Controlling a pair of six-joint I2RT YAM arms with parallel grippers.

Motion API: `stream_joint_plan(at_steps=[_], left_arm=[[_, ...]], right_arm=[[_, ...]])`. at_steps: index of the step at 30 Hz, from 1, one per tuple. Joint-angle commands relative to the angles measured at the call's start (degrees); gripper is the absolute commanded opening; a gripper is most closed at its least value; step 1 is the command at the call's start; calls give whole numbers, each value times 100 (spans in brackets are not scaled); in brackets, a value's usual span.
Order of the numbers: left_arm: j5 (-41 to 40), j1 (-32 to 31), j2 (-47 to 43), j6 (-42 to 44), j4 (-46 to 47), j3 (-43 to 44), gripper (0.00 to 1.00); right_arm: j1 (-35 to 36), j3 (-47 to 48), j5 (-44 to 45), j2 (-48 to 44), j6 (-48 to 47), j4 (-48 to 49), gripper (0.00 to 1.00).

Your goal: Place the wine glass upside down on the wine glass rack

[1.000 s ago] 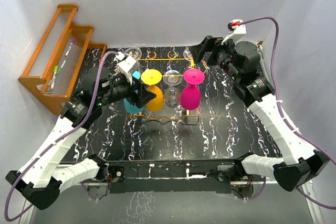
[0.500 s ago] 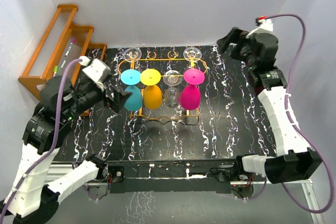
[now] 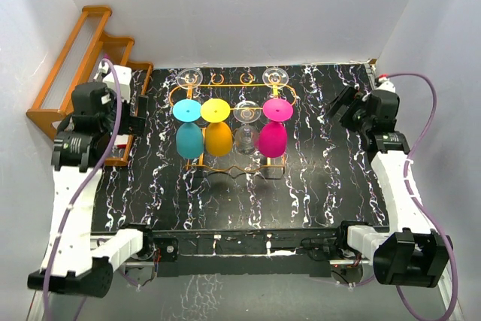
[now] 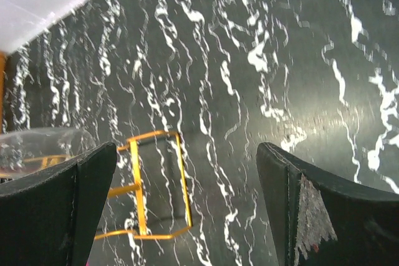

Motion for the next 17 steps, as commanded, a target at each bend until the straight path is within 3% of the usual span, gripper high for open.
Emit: stream_joint_plan(at_steps=[1, 9, 17], left_arm=[[869, 771, 421, -587, -800, -200, 97], [2396, 1550, 404, -1086, -583, -974, 97], [1410, 1781, -251, -1957, 477, -1548, 97]], right_arm=[[2, -456, 116, -243, 512, -185, 98], [5, -1145, 511, -680, 1172, -501, 98], [11, -2160, 654, -965, 1994, 969, 98]])
